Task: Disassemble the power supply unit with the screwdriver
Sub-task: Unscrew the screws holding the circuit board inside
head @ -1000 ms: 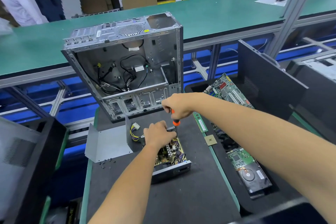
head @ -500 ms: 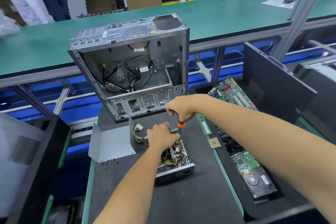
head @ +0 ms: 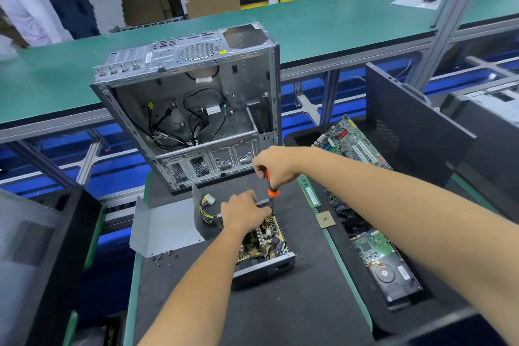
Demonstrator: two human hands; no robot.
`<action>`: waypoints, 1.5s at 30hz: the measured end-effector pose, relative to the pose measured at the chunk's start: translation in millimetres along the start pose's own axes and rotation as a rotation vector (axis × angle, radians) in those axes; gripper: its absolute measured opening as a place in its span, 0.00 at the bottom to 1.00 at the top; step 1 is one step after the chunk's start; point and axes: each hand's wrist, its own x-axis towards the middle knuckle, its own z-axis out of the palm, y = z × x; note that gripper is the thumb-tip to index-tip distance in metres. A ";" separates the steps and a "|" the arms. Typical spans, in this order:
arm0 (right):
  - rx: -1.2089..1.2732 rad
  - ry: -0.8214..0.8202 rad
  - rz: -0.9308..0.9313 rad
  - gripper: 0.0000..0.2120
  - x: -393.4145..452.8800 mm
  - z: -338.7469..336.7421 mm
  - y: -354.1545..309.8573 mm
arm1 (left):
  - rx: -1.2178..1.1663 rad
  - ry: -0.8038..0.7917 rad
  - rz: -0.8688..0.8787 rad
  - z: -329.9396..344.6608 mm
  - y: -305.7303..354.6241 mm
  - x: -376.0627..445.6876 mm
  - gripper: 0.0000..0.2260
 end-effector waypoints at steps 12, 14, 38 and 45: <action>-0.030 0.001 0.055 0.11 -4.5 4.8 -3.9 | 0.006 -0.004 0.010 -1.9 0.7 -2.1 0.12; 0.023 -0.003 0.070 0.09 -4.4 6.6 -1.6 | 0.011 -0.010 0.011 -2.1 0.6 -1.7 0.12; 0.050 0.118 0.161 0.10 -9.2 2.2 11.4 | -0.006 -0.005 0.022 -3.1 2.4 -3.0 0.11; 0.179 0.194 0.216 0.11 -17.3 -10.9 16.5 | -0.144 0.058 0.105 -7.9 -0.7 -13.2 0.12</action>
